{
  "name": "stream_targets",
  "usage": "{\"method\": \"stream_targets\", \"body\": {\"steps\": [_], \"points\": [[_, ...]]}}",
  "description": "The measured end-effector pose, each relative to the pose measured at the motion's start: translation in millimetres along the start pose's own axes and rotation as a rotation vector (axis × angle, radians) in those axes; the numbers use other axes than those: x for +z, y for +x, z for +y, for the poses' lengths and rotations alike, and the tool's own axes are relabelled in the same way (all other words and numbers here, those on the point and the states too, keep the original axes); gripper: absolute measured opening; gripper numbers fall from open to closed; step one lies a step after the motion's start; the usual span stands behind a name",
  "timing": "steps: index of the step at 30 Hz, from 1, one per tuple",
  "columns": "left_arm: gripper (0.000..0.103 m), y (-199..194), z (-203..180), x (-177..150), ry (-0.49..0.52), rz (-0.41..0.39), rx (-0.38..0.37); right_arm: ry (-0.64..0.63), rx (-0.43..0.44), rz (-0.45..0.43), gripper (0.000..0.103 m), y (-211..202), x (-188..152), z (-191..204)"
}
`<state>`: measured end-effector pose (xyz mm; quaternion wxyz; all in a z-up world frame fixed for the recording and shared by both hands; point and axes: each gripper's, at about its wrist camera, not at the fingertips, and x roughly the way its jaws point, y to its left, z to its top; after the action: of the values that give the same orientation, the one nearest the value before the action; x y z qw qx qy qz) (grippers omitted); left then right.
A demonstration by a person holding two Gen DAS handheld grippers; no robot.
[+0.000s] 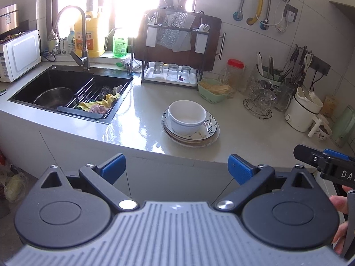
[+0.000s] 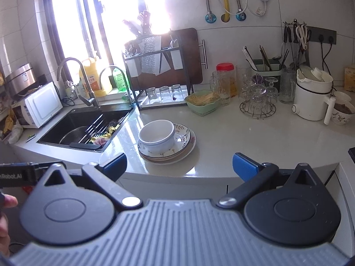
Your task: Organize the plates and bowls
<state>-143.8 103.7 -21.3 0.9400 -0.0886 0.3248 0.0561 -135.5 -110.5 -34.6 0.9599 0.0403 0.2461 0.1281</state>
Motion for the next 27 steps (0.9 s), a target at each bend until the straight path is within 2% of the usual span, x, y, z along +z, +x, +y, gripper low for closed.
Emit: {"method": "stream_targets", "body": {"steps": [7,11,16,18,20,27], "points": [[0.100,6.1,-0.8,3.7,-0.005,0.020,-0.009,0.023,-0.013,0.004,0.103,-0.5,3.1,-3.3],[0.100,10.5,-1.2,8.2,0.016,0.018,-0.016,0.004,-0.018,0.001,0.103,-2.2,3.8,0.4],[0.100,19.5,-0.8,19.9,0.038,0.037,-0.036,0.045,-0.051,0.005,0.103,3.5,6.5,0.5],[0.100,14.7,-0.5,25.2,0.047,0.007,-0.063,0.067,-0.031,-0.005,0.103,1.9,4.9,-0.7],[0.100,13.1,-1.2,28.3,0.060,0.007,-0.054,0.053,-0.034,0.010,0.103,3.9,3.4,0.1],[0.100,15.5,5.4,20.0,0.060,0.023,-0.063,0.055,-0.046,0.013,0.103,4.5,-2.6,3.8]]}}
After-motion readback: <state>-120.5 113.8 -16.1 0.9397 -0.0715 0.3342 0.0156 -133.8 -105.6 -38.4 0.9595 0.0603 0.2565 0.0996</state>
